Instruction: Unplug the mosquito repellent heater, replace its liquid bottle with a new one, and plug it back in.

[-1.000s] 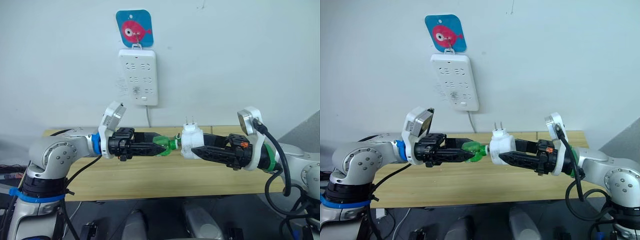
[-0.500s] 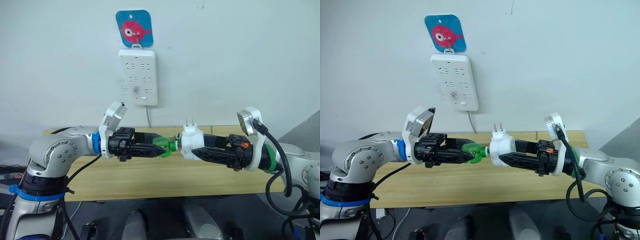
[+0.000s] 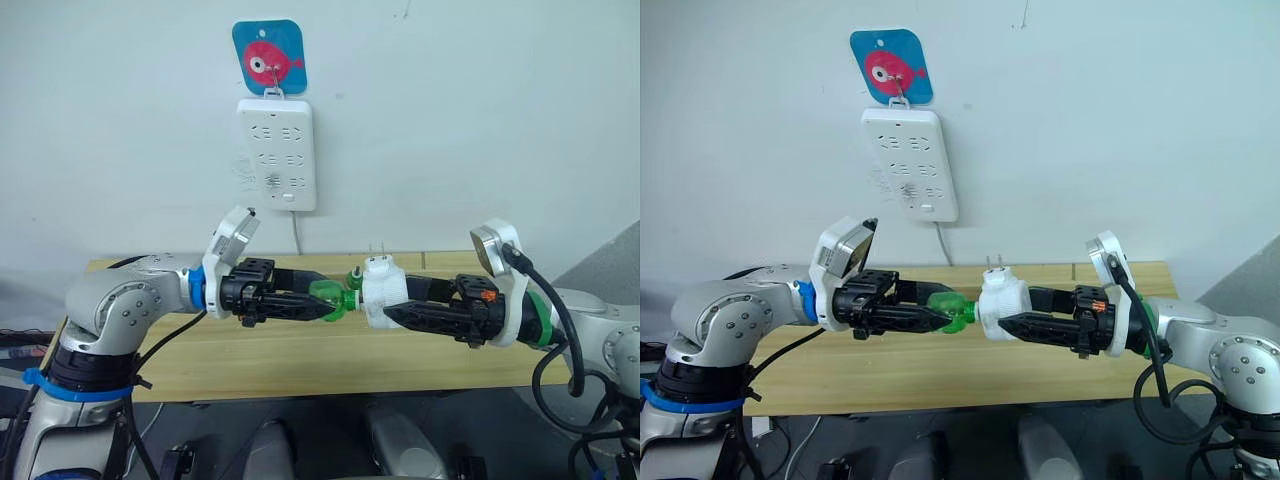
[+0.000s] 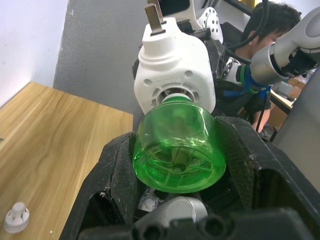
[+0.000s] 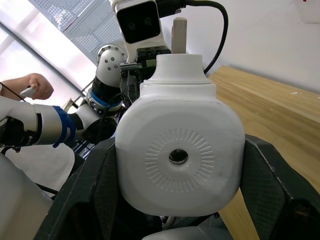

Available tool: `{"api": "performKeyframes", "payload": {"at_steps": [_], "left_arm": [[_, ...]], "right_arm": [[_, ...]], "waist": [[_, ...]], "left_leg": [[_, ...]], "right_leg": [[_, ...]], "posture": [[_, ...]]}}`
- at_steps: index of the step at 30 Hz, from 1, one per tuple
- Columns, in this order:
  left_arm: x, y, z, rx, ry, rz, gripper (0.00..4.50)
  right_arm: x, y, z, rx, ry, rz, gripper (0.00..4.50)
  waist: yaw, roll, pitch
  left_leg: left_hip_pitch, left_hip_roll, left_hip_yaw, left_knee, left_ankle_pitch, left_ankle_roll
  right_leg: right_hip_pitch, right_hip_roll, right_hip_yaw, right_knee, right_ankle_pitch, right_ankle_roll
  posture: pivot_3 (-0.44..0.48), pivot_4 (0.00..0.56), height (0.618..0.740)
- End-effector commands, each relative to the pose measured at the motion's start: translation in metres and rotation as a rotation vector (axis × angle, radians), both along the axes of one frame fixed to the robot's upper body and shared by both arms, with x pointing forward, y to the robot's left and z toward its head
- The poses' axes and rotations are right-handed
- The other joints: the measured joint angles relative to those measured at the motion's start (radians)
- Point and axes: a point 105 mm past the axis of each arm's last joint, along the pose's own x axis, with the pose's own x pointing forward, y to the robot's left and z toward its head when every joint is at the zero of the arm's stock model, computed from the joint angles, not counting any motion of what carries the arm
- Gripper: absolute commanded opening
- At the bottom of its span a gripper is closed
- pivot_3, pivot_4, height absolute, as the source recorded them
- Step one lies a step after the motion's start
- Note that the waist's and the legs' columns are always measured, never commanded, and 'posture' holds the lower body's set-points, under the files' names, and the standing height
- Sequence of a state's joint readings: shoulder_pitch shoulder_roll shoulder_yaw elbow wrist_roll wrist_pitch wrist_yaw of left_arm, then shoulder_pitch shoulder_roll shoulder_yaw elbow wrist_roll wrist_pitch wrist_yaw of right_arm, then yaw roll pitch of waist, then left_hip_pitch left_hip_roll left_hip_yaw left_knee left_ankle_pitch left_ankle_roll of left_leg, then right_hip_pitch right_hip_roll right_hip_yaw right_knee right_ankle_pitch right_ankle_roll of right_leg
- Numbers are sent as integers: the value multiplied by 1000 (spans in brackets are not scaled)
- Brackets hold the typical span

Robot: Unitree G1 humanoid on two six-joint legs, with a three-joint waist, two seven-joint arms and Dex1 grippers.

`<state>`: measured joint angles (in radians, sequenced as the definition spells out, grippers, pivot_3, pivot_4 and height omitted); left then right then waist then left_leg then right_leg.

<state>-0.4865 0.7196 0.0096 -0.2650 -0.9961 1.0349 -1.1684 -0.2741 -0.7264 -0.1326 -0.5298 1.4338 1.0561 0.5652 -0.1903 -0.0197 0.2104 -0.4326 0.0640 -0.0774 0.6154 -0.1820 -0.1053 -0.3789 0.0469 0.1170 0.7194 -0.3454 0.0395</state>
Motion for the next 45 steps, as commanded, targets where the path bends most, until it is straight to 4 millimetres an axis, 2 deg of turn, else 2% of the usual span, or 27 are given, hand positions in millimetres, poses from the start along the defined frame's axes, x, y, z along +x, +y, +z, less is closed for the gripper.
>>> {"api": "performKeyframes", "payload": {"at_steps": [1,7,17,28,29,32,40,42,45], "left_arm": [[-4,-6,10,-23,-62,-34,2352],[-3,-13,9,-33,-83,-41,2352],[-1,-22,11,-70,-106,-49,2352],[4,-17,10,-77,-100,-13,2352],[4,-17,10,-77,-99,-12,2352],[6,-17,9,-77,-98,-7,2351],[13,-19,7,-99,-99,35,2351],[16,-20,8,-113,-103,54,2351],[19,-20,9,-120,-106,63,2351]], "right_arm": [[-6,7,5,14,-31,27,2940],[-4,15,4,33,-29,26,2940],[-12,32,2,27,-9,99,2940],[-10,27,-4,-7,17,97,2940],[-9,27,-4,-7,19,91,3665],[-7,26,-4,-8,23,81,4499],[-8,20,-3,-61,-9,60,4500],[-10,18,-8,-111,-26,60,4500],[-23,9,-26,-276,-141,78,4500]], "waist": [[0,0,0],[0,0,0],[0,0,0],[1,0,0],[1,0,0],[1,0,0],[2,0,0],[3,0,-1],[7,0,-1]], "left_leg": [[0,0,0,0,0,0],[0,0,0,1,0,0],[0,0,-1,1,0,0],[0,0,-2,3,0,0],[0,0,-2,3,0,0],[0,0,-3,4,0,0],[0,0,-3,6,-1,1],[-1,0,-3,7,-1,1],[-1,0,-3,8,-1,2]], "right_leg": [[0,0,0,0,0,0],[0,0,0,0,0,0],[1,0,-1,0,0,0],[2,0,-2,0,0,-1],[2,0,-2,0,0,-1],[3,0,-3,0,0,0],[4,0,-3,0,0,0],[4,0,-3,0,0,0],[5,0,-4,0,0,0]], "posture": [[-196,137,732],[-195,138,732],[-197,139,732],[-191,137,732],[-191,137,732],[-192,137,732],[-202,138,732],[-207,138,732],[-207,138,732]]}}
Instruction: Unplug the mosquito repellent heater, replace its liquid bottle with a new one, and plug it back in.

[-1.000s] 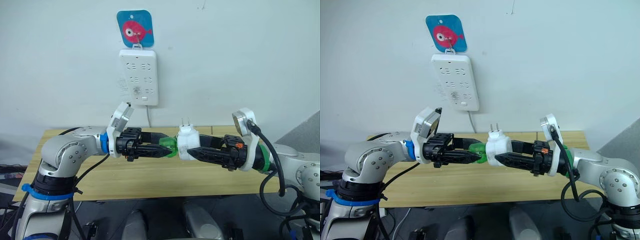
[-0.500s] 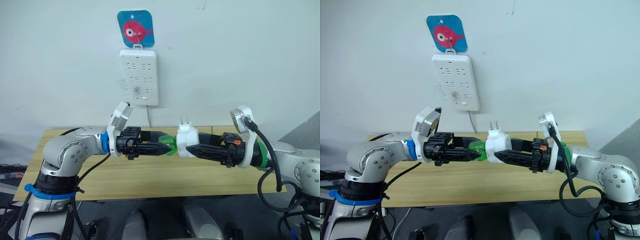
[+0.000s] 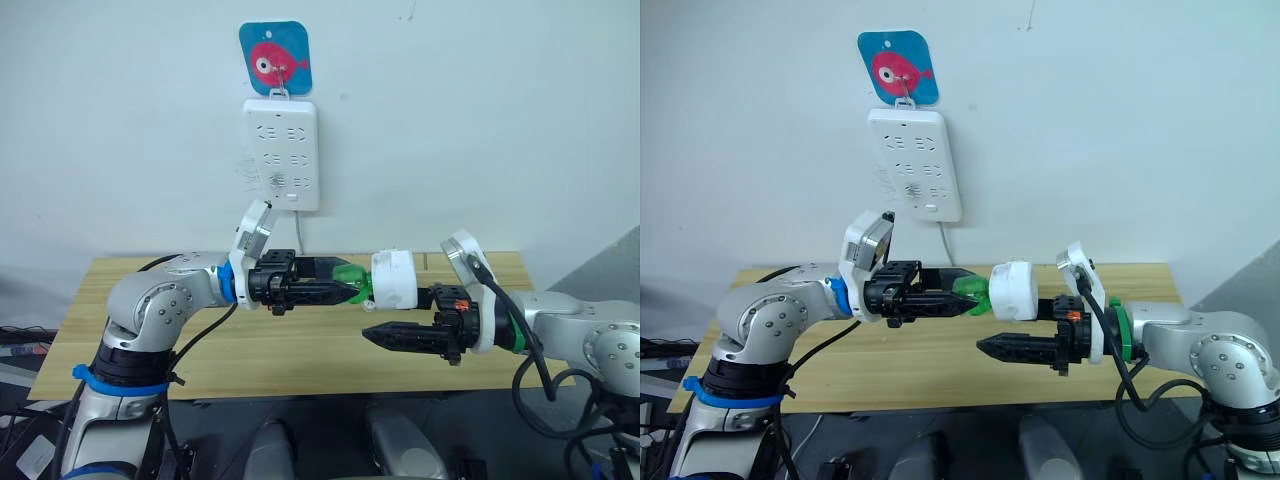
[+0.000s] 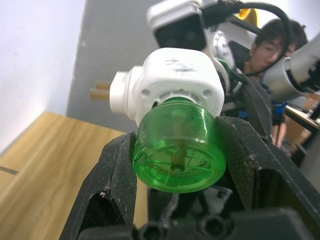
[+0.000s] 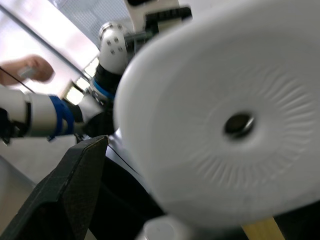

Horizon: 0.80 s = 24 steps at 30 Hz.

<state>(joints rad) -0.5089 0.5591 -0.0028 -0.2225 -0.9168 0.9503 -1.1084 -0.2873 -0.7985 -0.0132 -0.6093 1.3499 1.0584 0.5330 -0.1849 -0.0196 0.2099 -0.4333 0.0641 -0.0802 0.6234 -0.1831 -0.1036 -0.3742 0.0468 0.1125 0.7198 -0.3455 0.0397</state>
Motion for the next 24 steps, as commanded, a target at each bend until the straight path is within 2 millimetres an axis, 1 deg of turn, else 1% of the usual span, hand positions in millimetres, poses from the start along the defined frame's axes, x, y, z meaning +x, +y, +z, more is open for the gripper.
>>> {"api": "performKeyframes", "payload": {"at_steps": [1,2,3,4,6,8,9,11,14,16,18,20,24], "left_arm": [[2,2,10,-19,-48,9,2351],[2,2,10,-17,-47,4,2351],[1,2,10,-12,-45,-4,2351],[0,3,10,-8,-43,-11,2351],[-2,4,9,3,-37,-26,2351],[-5,5,9,16,-31,-48,2351],[-6,6,9,22,-28,-60,2351],[-10,6,8,38,-19,-91,2351],[-15,7,7,58,-1,-133,2351],[-16,7,7,62,1,-143,2351],[-16,7,9,57,5,-150,2351],[-15,5,10,50,6,-150,2351],[-11,5,12,40,7,-133,2351]], "right_arm": [[-17,-6,-9,-120,-134,60,4500],[-17,-9,-13,-141,-152,58,4500],[-18,-14,-16,-161,-164,56,4331],[-21,-16,-15,-111,-143,82,4148],[-19,-27,-19,-146,-150,69,3691],[-9,-42,-18,-183,-169,37,2881],[-5,-48,-16,-192,-177,30,2620],[8,-58,-10,-207,-212,-2,1845],[25,-62,0,-189,-249,-32,726],[36,-61,0,-186,-272,-45,43],[42,-51,-3,-179,-293,-16,0],[39,-38,-1,-151,-296,40,0],[18,-17,8,-82,-259,159,0]], "waist": [[5,0,0],[10,0,0],[12,0,0],[13,0,0],[14,0,0],[14,0,0],[14,0,0],[14,0,0],[12,0,0],[11,0,0],[9,0,0],[5,0,0],[5,0,0]], "left_leg": [[0,0,0,0,0,0],[0,0,0,0,0,0],[0,0,0,1,0,0],[0,0,0,1,0,0],[0,0,0,2,0,0],[0,0,1,2,0,0],[0,0,1,2,0,0],[0,0,1,2,0,0],[1,0,1,2,0,1],[1,0,1,2,0,1],[0,0,1,2,-1,1],[0,0,1,2,-1,1],[0,0,0,2,-1,1]], "right_leg": [[0,0,0,0,0,0],[0,0,0,0,0,0],[0,0,0,0,0,0],[0,0,0,0,0,0],[1,0,0,0,0,0],[1,0,0,0,0,1],[1,0,0,0,0,1],[1,0,0,0,0,1],[1,0,0,0,0,1],[1,0,0,0,0,0],[1,0,0,0,0,0],[1,0,0,0,0,0],[1,0,-1,0,0,0]], "posture": [[-212,138,732],[-212,138,732],[-212,138,732],[-212,138,732],[-220,142,732],[-224,143,732],[-226,143,732],[-227,143,732],[-229,144,732],[-235,143,732],[-235,143,732],[-233,141,732],[-234,141,732]]}}
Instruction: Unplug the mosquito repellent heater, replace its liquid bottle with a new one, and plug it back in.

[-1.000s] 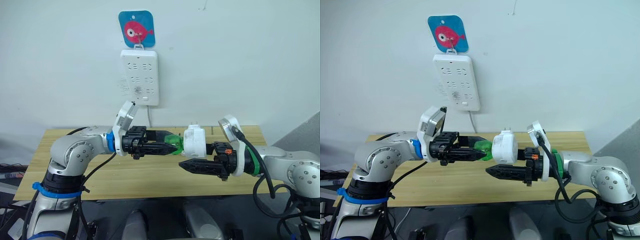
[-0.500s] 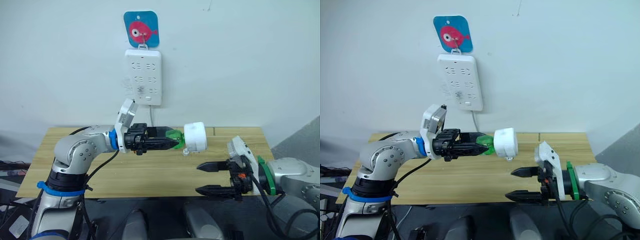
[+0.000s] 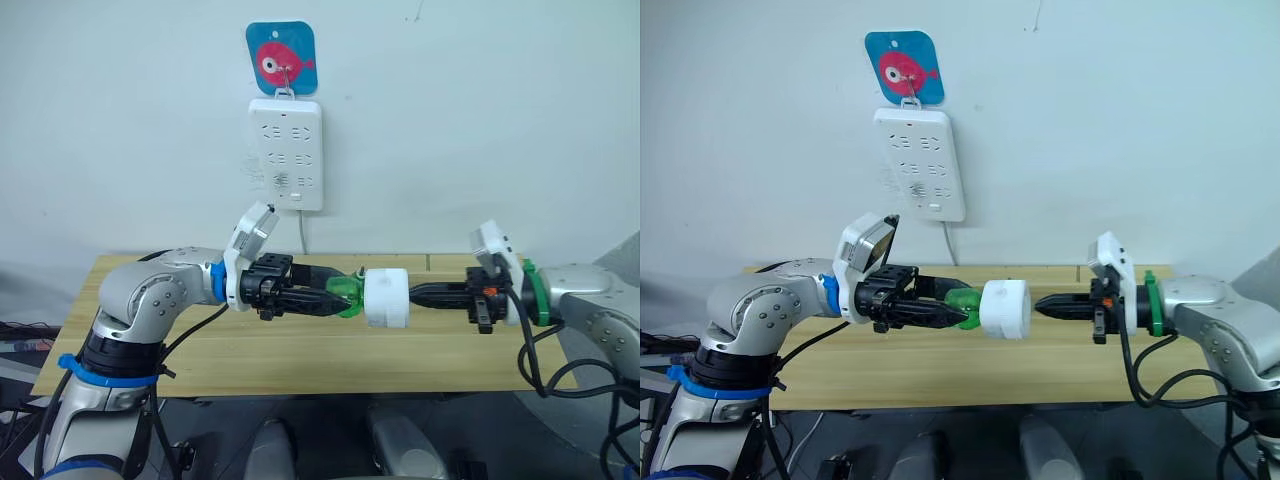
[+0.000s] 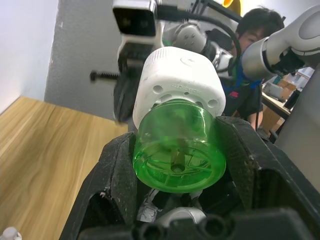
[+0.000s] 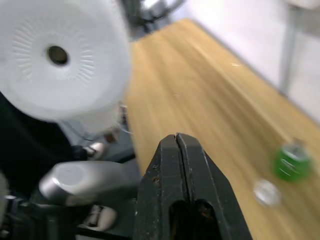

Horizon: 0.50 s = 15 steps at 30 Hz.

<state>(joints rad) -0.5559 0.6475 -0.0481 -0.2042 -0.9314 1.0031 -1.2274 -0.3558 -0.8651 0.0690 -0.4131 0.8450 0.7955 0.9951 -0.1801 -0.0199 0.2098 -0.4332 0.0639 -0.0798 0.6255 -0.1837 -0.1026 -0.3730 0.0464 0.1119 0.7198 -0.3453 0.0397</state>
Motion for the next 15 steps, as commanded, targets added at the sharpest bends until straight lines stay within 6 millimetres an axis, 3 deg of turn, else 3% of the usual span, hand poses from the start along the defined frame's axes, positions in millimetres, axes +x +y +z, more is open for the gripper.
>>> {"api": "performKeyframes", "payload": {"at_steps": [1,5,8,12,15], "left_arm": [[0,-1,8,-19,-33,-4,2351],[7,-1,5,-15,-58,42,2351],[12,-2,3,-14,-79,75,2344],[11,-2,0,5,-91,66,2344],[10,-3,0,8,-93,54,2344]], "right_arm": [[-27,18,19,47,6,134,0],[-49,28,35,121,61,194,0],[-54,33,52,195,88,202,0],[-35,36,76,295,71,130,0],[-18,36,82,307,33,54,0]], "waist": [[0,0,0],[-1,0,0],[-1,0,0],[-9,0,0],[-12,0,0]], "left_leg": [[0,0,0,0,0,0],[0,0,-1,0,0,0],[0,0,0,1,0,0],[0,0,-1,1,0,0],[0,0,-1,0,0,0]], "right_leg": [[0,0,0,0,0,0],[0,0,-1,0,0,0],[1,0,-1,0,0,0],[1,0,-1,0,0,0],[0,0,-1,0,0,0]], "posture": [[-232,141,732],[-229,142,732],[-229,142,732],[-231,144,732],[-229,143,732]]}}
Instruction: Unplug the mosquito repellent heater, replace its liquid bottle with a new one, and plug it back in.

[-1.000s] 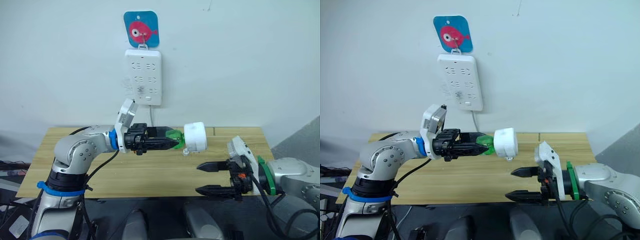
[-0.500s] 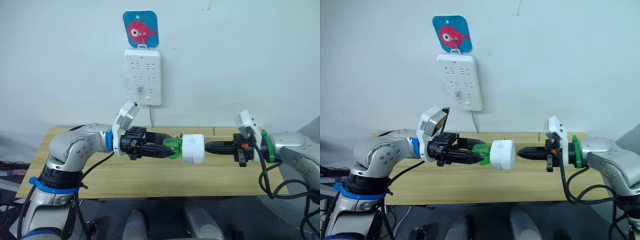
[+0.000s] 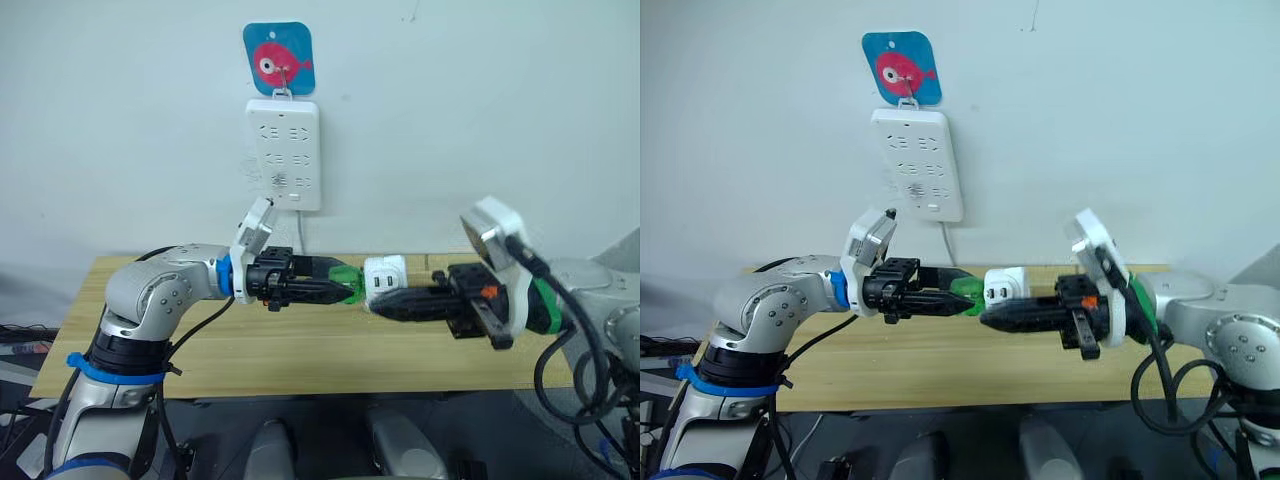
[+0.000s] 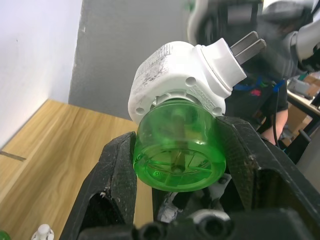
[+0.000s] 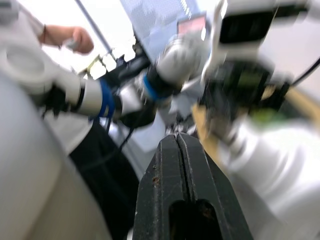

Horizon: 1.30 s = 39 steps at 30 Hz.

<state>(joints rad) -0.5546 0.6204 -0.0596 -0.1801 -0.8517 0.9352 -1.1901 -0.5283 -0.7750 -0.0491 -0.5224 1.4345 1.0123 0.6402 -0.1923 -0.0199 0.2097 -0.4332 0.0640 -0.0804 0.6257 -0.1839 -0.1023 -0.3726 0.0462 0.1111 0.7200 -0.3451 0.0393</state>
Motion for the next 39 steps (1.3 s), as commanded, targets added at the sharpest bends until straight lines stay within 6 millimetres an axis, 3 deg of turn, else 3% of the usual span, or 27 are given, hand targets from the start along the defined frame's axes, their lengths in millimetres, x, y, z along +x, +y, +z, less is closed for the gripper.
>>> {"api": "performKeyframes", "payload": {"at_steps": [1,11,26,30,39], "left_arm": [[-4,-1,7,-11,-36,-33,2344],[-11,0,8,-15,-23,-59,2344],[-9,-1,9,-25,-19,-49,2344],[-8,-1,8,-29,-13,-40,2344],[-7,1,8,-27,2,-48,2344]], "right_arm": [[16,-4,9,22,-45,-94,0],[37,-4,3,1,-85,-183,0],[48,-4,1,4,-103,-243,0],[44,-9,11,42,-96,-241,0],[41,-15,11,36,-89,-269,0]], "waist": [[1,0,0],[0,0,0],[0,0,0],[1,0,0],[-1,0,0]], "left_leg": [[0,0,0,0,0,0],[0,0,0,0,0,0],[0,0,0,-1,0,0],[0,0,0,-1,0,0],[0,0,0,-1,0,0]], "right_leg": [[0,0,0,0,0,0],[0,0,0,0,0,0],[0,0,0,0,0,0],[0,0,0,0,0,0],[0,0,0,0,0,0]], "posture": [[-229,143,732],[-217,143,732],[-218,143,732],[-225,143,732],[-235,144,732]]}}
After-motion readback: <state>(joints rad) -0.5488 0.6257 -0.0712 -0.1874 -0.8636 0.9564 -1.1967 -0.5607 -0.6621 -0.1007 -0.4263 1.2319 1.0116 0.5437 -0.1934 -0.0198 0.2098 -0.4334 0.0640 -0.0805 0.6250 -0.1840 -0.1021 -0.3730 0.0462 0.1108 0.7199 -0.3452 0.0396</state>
